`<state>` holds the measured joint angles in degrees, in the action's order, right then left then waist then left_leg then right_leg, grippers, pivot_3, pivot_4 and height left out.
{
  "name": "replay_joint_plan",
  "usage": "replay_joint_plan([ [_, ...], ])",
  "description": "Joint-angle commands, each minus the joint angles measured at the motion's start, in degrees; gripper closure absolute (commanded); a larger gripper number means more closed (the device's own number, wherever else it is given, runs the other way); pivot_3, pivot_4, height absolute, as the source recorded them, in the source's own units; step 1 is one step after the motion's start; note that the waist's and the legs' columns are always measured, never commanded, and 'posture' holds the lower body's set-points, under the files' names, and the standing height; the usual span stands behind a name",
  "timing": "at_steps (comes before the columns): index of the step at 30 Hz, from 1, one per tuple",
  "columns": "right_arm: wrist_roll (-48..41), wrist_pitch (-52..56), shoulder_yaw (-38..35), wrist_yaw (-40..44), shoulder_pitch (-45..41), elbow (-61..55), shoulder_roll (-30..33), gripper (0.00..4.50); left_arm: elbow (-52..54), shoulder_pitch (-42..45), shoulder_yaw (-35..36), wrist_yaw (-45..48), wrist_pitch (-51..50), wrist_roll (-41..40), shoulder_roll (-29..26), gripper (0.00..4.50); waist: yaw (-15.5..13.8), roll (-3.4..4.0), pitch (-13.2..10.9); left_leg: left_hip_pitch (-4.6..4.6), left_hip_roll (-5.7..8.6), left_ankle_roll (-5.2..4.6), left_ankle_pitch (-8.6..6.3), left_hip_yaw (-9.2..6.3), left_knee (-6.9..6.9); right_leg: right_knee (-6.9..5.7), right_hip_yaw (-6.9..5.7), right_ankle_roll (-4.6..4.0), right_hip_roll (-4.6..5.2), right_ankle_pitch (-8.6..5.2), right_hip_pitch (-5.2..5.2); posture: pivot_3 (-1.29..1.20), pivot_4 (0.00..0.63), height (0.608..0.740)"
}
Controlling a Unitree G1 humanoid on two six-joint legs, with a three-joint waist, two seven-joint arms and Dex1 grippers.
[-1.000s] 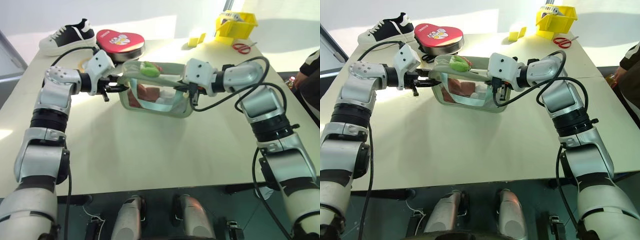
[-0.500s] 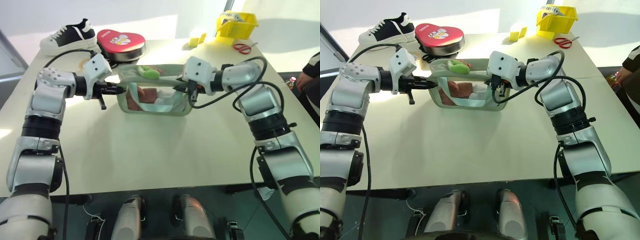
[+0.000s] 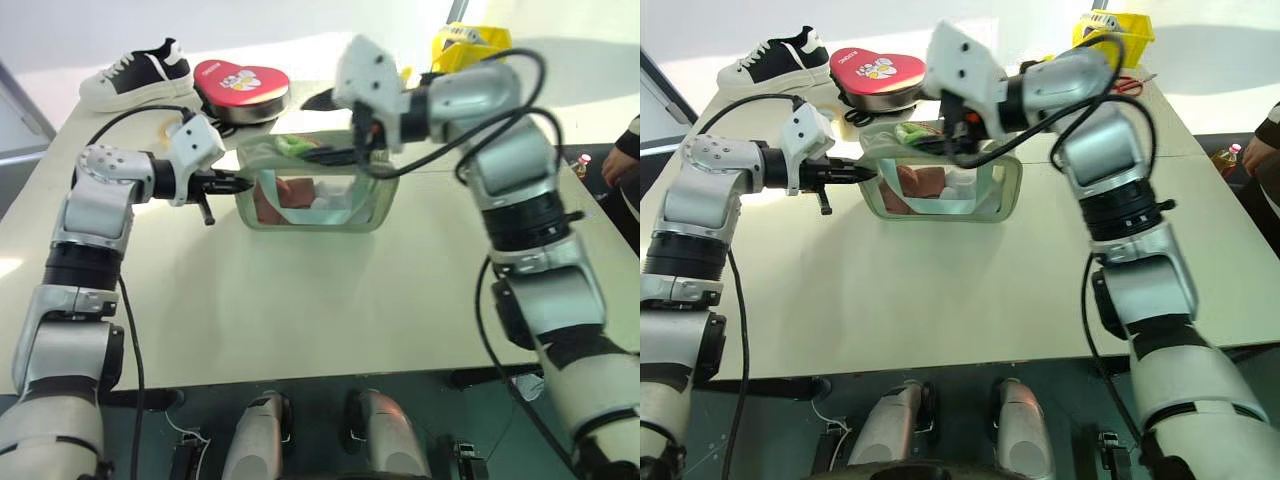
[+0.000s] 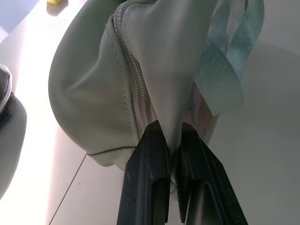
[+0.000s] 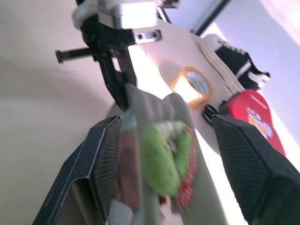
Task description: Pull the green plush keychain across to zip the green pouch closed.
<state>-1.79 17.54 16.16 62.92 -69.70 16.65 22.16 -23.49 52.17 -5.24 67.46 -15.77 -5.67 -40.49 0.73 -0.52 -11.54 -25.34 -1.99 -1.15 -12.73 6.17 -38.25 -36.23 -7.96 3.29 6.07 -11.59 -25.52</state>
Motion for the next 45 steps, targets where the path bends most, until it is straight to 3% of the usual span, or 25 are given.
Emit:
replay_joint_plan([
  [1,2.0,-4.0,0.2,-2.4,-0.6,3.2,-0.6,1.32,2.1,0.6,1.2,-0.4,0.2,-0.8,-0.6,4.50,-0.1,0.00,0.0,-0.01,0.01,0.00,0.00,0.00,0.00,0.00,0.00,0.00,0.00,0.00,0.00,0.00,0.150,0.740],
  [3,2.4,-4.8,0.1,-2.8,-1.3,5.3,-0.7,1.32,1.9,0.8,1.3,-0.7,0.5,-0.7,-0.6,4.50,-0.1,0.00,0.0,-0.04,0.03,-0.01,-0.01,0.01,0.00,0.02,0.00,0.00,0.02,0.00,0.00,0.00,0.150,0.740],
  [6,2.5,-5.3,-0.3,-3.0,-1.8,7.4,-0.3,2.13,1.3,1.2,1.5,-1.2,0.8,-0.6,-0.6,4.50,0.0,0.00,0.0,-0.03,0.04,-0.02,-0.01,0.02,0.00,0.03,0.01,0.00,0.03,0.00,0.00,0.00,0.150,0.740],
  [10,1.8,-4.6,-1.5,-2.8,-1.9,6.9,0.1,4.21,1.4,1.2,1.5,-1.3,0.7,-0.8,-0.4,4.50,0.1,0.00,0.0,-0.02,0.03,-0.02,-0.01,0.02,0.01,0.02,0.01,0.00,0.00,0.00,-0.01,0.00,0.150,0.740],
  [11,1.3,-4.1,-2.1,-3.0,-2.0,6.4,0.0,4.46,1.3,1.3,1.5,-1.4,0.8,-0.8,-0.4,4.50,0.1,0.00,0.0,-0.02,0.03,-0.02,-0.01,0.01,0.01,0.01,0.01,0.00,0.00,0.00,-0.01,0.00,0.150,0.740],
  [15,-1.6,0.2,-5.0,-2.5,-1.7,2.3,0.6,4.46,0.4,1.7,1.6,-2.2,1.3,-0.8,0.1,4.50,0.0,0.00,0.0,-0.02,0.01,-0.02,-0.01,0.00,0.01,0.02,0.01,0.00,0.00,0.00,-0.01,0.00,0.150,0.740],
  [19,-2.3,4.3,-7.4,-2.0,-1.4,-0.2,5.4,4.46,0.3,1.7,1.3,-1.9,1.5,-0.7,0.2,4.50,-0.2,0.00,0.0,-0.03,0.02,-0.02,-0.01,-0.02,0.01,0.03,0.00,0.00,0.02,0.00,0.00,0.00,0.150,0.740],
  [22,0.7,3.0,-7.7,-4.9,-0.9,1.8,10.0,4.46,0.6,1.4,1.3,-1.8,1.4,-0.8,0.1,4.50,-0.2,0.00,0.0,-0.03,0.04,-0.03,-0.02,-0.02,0.00,0.03,0.00,0.00,0.06,0.00,0.01,0.00,0.150,0.740],
  [27,13.7,-9.0,-4.1,-15.0,4.8,7.0,21.4,4.46,1.6,0.5,1.4,-1.4,0.7,-1.0,-0.5,4.50,-0.2,0.00,0.0,-0.03,0.04,-0.05,-0.04,0.00,0.03,0.08,0.00,0.00,0.06,-0.01,0.00,0.00,0.150,0.740],
  [30,17.1,-11.3,-3.6,-18.8,8.4,6.8,23.7,4.46,1.7,0.4,1.5,-1.2,0.6,-1.1,-0.8,4.50,0.3,0.00,0.0,-0.03,0.05,-0.07,-0.05,0.08,0.06,0.10,0.03,0.01,0.09,-0.01,-0.03,0.00,0.150,0.740],
  [33,18.2,-10.9,-4.0,-22.8,13.5,5.7,21.9,4.46,1.3,0.8,1.2,-1.3,0.5,-1.1,-0.8,4.50,0.6,0.01,0.0,0.00,0.03,-0.01,-0.02,0.17,0.11,0.04,0.08,0.01,0.02,-0.01,-0.14,0.00,0.150,0.740],
  [38,13.6,-7.4,-6.1,-29.7,21.7,7.0,10.8,4.46,1.5,1.2,0.8,-1.5,0.0,-1.2,-0.2,4.50,0.5,-0.01,0.0,0.01,-0.05,0.11,0.06,0.16,0.10,0.03,0.08,-0.01,-0.14,0.00,-0.10,0.00,0.150,0.740],
  [42,10.3,-2.6,-7.7,-31.3,24.7,6.2,3.9,4.46,1.8,1.2,0.7,-1.5,-0.2,-1.2,0.0,4.50,0.3,-0.01,0.0,0.02,-0.09,0.12,0.08,0.12,0.09,0.02,0.09,-0.06,-0.16,0.03,-0.08,0.00,0.150,0.740],
  [45,10.7,-1.9,-7.5,-31.8,25.6,5.9,2.7,4.46,1.8,1.2,0.7,-1.5,-0.1,-1.2,0.1,4.50,0.2,-0.02,0.0,0.02,-0.17,0.11,0.07,0.08,0.06,0.03,0.09,-0.06,-0.16,0.04,-0.04,0.00,0.150,0.740],
])
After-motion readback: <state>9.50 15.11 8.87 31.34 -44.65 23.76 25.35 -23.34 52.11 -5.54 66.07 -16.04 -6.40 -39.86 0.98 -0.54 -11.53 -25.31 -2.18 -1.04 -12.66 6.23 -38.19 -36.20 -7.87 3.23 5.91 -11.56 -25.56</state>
